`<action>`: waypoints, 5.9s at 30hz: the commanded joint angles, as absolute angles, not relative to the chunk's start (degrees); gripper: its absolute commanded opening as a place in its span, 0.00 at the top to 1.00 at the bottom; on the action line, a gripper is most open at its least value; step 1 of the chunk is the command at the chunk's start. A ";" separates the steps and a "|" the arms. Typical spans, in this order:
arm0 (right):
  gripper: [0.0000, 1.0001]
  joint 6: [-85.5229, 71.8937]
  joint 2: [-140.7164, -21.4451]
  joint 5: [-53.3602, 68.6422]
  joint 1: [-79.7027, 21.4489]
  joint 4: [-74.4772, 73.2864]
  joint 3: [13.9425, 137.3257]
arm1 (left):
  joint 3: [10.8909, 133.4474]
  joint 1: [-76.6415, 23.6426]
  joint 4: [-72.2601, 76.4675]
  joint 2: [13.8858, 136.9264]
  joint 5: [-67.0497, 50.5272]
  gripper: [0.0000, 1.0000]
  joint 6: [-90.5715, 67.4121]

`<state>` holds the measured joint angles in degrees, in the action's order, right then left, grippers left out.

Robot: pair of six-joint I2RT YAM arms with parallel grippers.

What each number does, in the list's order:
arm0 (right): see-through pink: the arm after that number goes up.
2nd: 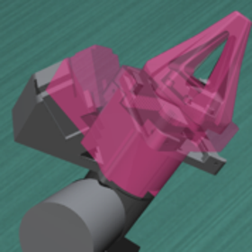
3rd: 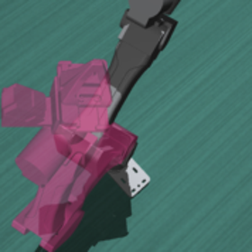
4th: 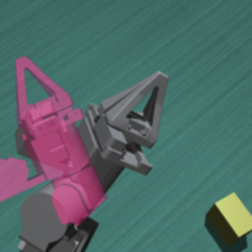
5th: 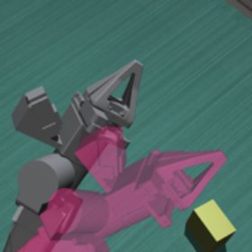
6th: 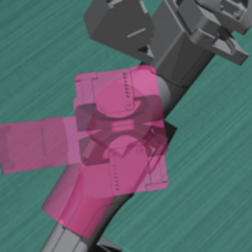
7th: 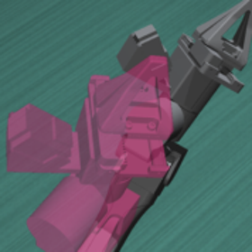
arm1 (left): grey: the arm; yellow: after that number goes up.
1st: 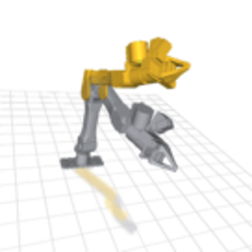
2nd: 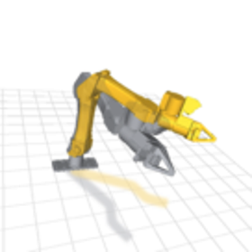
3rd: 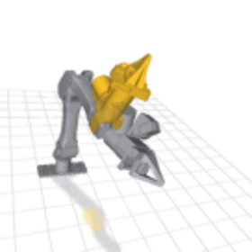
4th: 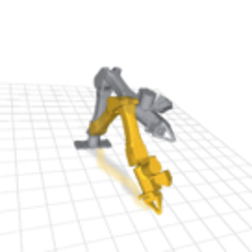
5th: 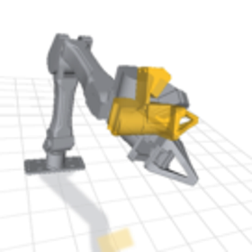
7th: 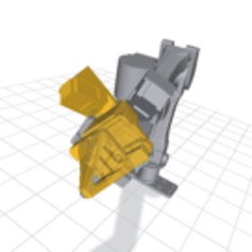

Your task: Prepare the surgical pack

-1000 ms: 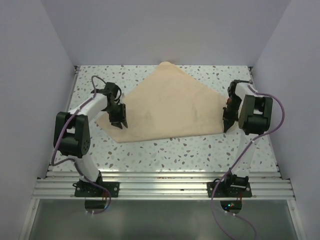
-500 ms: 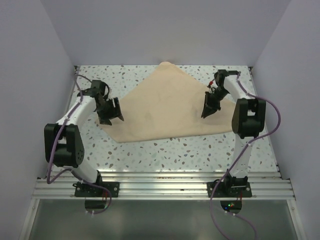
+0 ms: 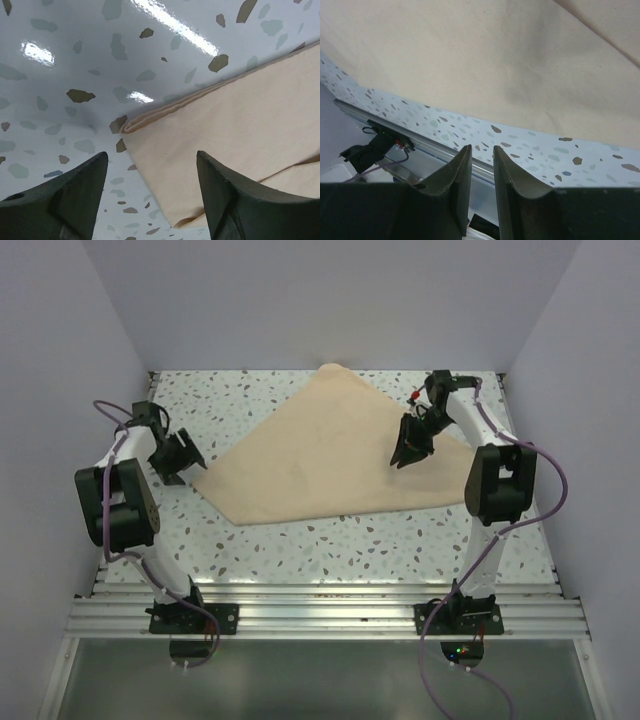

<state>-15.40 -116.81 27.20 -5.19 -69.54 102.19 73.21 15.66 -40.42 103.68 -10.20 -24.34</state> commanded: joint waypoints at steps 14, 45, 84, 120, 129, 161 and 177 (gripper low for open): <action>0.72 -15.73 -115.40 30.24 -5.19 -69.43 102.48 | 69.17 15.38 -33.22 107.83 -11.78 0.37 -23.47; 1.00 -13.89 -121.64 10.64 -4.92 -63.11 90.35 | 91.05 -13.43 -32.26 101.16 -23.20 1.00 -37.61; 1.00 -14.59 -128.32 12.13 -4.22 -64.07 95.71 | 125.86 -33.31 -31.81 135.97 -32.87 1.00 -41.49; 0.64 -17.31 -117.17 15.72 -4.83 -69.78 103.09 | 119.11 -31.38 -36.30 124.40 -19.34 0.36 -23.40; 0.40 -28.37 -112.67 36.20 -13.26 -55.31 95.72 | 86.45 -29.36 -31.21 103.04 -22.22 0.65 -16.36; 1.00 -26.55 -121.46 38.59 -23.12 -50.45 86.75 | 68.64 -29.62 -27.33 106.52 -34.81 1.00 -14.07; 0.95 -22.41 -113.30 27.52 -10.47 -57.92 90.26 | 64.77 -24.17 -34.10 94.75 -29.53 1.00 -11.51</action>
